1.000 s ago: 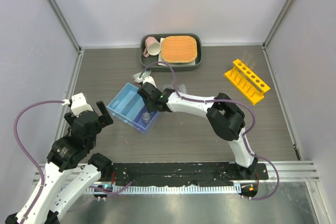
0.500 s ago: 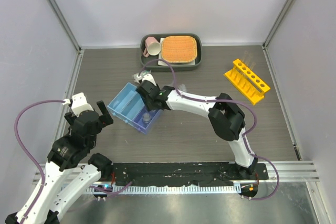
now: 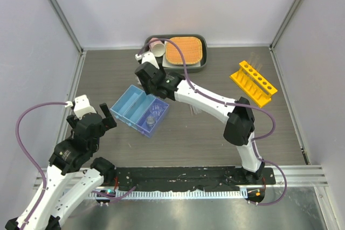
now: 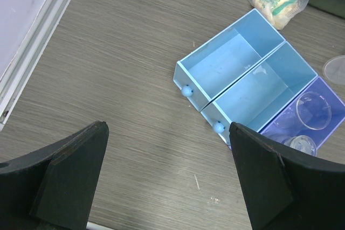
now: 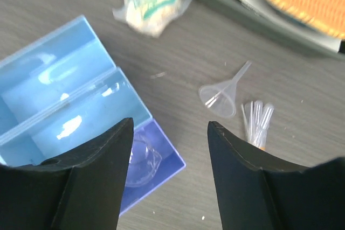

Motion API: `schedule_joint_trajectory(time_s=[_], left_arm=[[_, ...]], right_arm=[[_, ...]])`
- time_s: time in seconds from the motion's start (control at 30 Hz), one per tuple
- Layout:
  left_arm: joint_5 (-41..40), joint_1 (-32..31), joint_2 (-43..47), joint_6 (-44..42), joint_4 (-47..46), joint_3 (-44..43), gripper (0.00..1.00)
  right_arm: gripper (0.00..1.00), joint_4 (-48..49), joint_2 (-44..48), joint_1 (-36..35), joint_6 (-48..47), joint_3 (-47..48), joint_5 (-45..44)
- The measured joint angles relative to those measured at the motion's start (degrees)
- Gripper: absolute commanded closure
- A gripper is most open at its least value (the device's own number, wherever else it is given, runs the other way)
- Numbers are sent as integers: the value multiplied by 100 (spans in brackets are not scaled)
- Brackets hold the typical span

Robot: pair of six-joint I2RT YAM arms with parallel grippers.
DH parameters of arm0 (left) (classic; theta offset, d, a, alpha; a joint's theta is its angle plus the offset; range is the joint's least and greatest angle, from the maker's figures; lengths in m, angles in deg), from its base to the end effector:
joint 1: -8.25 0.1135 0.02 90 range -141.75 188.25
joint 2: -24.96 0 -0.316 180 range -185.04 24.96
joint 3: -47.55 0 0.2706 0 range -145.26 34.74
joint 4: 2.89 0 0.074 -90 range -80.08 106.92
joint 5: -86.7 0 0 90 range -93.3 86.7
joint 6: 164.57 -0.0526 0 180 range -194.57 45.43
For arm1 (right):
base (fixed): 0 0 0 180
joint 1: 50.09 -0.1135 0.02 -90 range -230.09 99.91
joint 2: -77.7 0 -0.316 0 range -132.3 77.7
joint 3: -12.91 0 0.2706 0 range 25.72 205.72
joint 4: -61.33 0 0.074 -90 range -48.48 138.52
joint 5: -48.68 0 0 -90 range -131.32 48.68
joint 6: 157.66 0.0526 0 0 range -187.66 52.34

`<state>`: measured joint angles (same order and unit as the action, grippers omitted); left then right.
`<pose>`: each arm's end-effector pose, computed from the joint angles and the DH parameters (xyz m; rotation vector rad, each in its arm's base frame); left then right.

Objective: Organize the chemistry lab equipment

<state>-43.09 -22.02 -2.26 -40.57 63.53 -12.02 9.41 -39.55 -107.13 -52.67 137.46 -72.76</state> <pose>0.0708 -0.0024 0.3387 -0.4447 1.9665 0.0476 0.3047 0.4195 0.3453 -0.5473 2.1450 0.0400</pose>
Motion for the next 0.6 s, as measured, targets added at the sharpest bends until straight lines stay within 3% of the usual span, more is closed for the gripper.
schedule_joint_trajectory(time_s=[0.27, 0.6], left_arm=[[0, 0, -17, 0, 0, 0, 0], [2, 0, -17, -13, -2, 0, 0]], right_arm=[[31, -2, -442, 264, -44, 1228, 0], [30, 369, -1604, 813, 542, 1362, 540]])
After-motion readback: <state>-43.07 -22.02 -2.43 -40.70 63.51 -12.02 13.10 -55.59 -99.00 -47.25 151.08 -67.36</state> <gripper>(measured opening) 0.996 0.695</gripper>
